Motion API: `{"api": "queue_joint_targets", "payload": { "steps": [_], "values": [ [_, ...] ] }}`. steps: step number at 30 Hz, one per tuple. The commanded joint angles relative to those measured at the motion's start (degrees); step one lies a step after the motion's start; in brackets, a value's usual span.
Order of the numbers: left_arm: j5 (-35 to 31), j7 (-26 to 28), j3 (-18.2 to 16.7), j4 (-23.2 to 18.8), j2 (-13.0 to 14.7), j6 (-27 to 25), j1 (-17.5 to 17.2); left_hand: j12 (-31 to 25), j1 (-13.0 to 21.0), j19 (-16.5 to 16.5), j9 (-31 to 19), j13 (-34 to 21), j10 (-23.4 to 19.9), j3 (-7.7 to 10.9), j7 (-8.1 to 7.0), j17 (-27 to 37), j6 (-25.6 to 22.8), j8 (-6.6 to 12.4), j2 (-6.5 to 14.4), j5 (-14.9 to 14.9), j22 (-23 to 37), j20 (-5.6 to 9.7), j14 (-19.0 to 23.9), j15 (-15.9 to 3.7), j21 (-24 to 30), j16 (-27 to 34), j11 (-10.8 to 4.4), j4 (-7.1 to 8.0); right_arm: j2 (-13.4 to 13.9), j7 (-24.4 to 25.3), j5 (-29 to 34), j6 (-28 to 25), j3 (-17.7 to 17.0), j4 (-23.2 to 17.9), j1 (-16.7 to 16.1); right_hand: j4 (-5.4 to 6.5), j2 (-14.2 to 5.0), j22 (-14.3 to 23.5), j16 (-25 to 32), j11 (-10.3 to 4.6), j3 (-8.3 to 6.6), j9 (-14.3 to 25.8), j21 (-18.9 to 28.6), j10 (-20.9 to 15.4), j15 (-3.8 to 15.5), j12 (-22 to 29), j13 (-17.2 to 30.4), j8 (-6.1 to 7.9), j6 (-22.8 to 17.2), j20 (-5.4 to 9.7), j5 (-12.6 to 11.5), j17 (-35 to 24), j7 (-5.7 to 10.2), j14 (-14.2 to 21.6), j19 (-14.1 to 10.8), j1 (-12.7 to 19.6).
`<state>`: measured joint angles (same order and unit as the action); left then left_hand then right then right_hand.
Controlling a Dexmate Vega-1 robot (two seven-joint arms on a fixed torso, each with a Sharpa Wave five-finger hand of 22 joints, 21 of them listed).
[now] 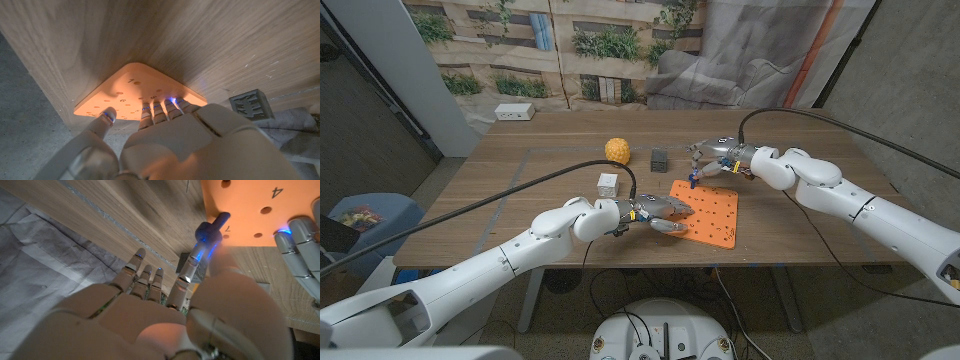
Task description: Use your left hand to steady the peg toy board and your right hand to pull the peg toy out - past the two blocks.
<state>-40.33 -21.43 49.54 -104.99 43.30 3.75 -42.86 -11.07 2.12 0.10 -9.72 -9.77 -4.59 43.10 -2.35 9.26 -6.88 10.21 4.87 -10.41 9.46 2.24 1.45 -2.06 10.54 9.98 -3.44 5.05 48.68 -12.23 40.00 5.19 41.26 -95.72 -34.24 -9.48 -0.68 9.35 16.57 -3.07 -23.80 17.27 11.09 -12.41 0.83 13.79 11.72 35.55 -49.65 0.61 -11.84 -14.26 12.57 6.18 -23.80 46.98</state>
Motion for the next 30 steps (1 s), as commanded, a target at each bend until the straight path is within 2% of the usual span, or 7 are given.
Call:
{"api": "queue_joint_targets", "payload": {
  "steps": [1, 6, 12, 18, 21, 25, 30],
  "values": [
    [0.2, -1.71, 0.23, 0.54, -0.3, -0.18, 0.49, -0.18, 0.19, 1.69, -0.28, -0.26, -2.07, 0.35, 0.13, 0.3, -0.31, 0.35, 4.6, -0.01, 0.24, 8.04, 2.38, -2.89, 0.45, 0.22, -0.6, -0.2, 0.08, -0.05, -1.0, 0.56, 0.09, 0.71, 0.51, 0.11, 0.26, 0.16, 0.35, -0.01, -0.47, 0.0, 0.21, -0.43, -0.12, 0.04, 0.0, 0.11, -0.63, 0.02, -0.31, -0.13, 0.08, 0.33, -0.48, -0.27],
    [0.24, -1.76, 0.39, 0.94, -0.52, 0.05, 0.91, -0.14, 0.16, 1.71, -0.28, -0.26, -2.05, 0.39, 0.11, 0.3, -0.31, 0.33, 4.61, -0.01, 0.24, 8.03, 2.36, -2.88, 0.44, 0.18, -0.7, -0.21, 0.18, -0.6, -1.2, 0.59, 0.18, 0.63, 0.7, 0.11, 0.25, 0.16, 0.33, -0.03, -0.45, 0.01, 0.16, -0.43, -0.19, -0.03, -0.01, 0.08, -0.51, 0.04, -0.3, -0.15, 0.08, 0.26, -0.47, -0.26],
    [0.3, -1.93, 0.64, 1.46, -0.84, 0.26, 1.44, -0.11, 0.14, 1.71, -0.28, -0.26, -2.06, 0.44, 0.13, 0.3, -0.35, 0.32, 4.62, -0.01, 0.24, 8.01, 2.35, -2.9, 0.42, 0.15, -0.6, -0.21, 0.4, -2.33, -1.92, 0.79, 0.25, 0.5, 1.19, 0.24, 0.77, 0.18, -0.21, 0.61, 0.0, -0.05, -0.36, 1.17, -1.51, -1.13, 0.01, -1.31, 3.16, -0.87, -0.12, -0.28, -0.05, -0.95, 0.46, -0.78],
    [0.43, -2.23, 0.72, 1.59, -0.89, 0.13, 1.68, -0.1, 0.11, 1.74, -0.28, -0.26, -2.1, 0.48, 0.16, 0.31, -0.38, 0.3, 4.64, -0.01, 0.24, 8.0, 2.34, -2.85, 0.42, 0.13, -0.64, -0.19, 0.63, -4.37, -2.98, 1.24, 0.23, 0.34, 1.8, 0.54, 1.76, 0.22, -0.87, 1.62, 0.77, -0.71, -0.6, 3.25, -2.94, -2.11, 0.09, -3.03, 6.67, -2.02, 0.01, -0.49, -0.1, -2.29, 1.57, -2.21],
    [0.48, -2.31, 0.73, 1.59, -0.84, 0.09, 1.76, -0.08, 0.1, 1.77, -0.28, -0.27, -2.09, 0.5, 0.13, 0.31, -0.33, 0.28, 4.64, -0.01, 0.24, 7.99, 2.36, -2.89, 0.42, 0.12, -0.65, -0.19, 0.8, -5.83, -3.38, 1.41, 0.31, 0.18, 2.24, 0.76, 2.22, 0.24, -1.48, 2.38, 1.21, -1.75, -0.76, 4.89, -4.06, -2.6, 0.17, -4.7, 9.34, -2.81, 0.0, -0.64, -0.34, -3.57, 2.84, -3.35],
    [0.45, -2.4, 0.75, 1.52, -0.78, 0.01, 1.83, -0.06, 0.09, 1.77, -0.28, -0.27, -2.09, 0.54, 0.11, 0.31, -0.34, 0.27, 4.66, -0.01, 0.24, 7.98, 2.35, -2.9, 0.42, 0.11, -0.61, -0.19, 0.96, -7.24, -3.66, 1.76, 0.45, 0.15, 2.73, 1.01, 2.47, 0.25, -2.05, 3.24, 1.63, -2.54, -0.77, 6.81, -5.28, -2.93, 0.26, -6.26, 12.13, -3.54, -0.08, -0.78, -0.5, -4.76, 3.97, -4.64],
    [0.59, -2.41, 0.7, 1.46, -0.66, -0.04, 1.79, -0.06, 0.08, 1.76, -0.29, -0.27, -2.11, 0.58, 0.17, 0.3, -0.41, 0.28, 4.67, -0.01, 0.24, 7.96, 2.35, -2.89, 0.4, 0.1, -0.59, -0.19, 0.94, -8.83, -3.65, 1.26, 0.61, -0.18, 3.06, 1.07, 3.24, 0.26, -2.71, 3.92, 2.2, -3.1, -0.79, 8.97, -6.31, -3.22, 0.32, -7.53, 14.48, -4.41, -0.07, -0.81, -0.99, -6.09, 5.08, -5.9]
  ]
}}
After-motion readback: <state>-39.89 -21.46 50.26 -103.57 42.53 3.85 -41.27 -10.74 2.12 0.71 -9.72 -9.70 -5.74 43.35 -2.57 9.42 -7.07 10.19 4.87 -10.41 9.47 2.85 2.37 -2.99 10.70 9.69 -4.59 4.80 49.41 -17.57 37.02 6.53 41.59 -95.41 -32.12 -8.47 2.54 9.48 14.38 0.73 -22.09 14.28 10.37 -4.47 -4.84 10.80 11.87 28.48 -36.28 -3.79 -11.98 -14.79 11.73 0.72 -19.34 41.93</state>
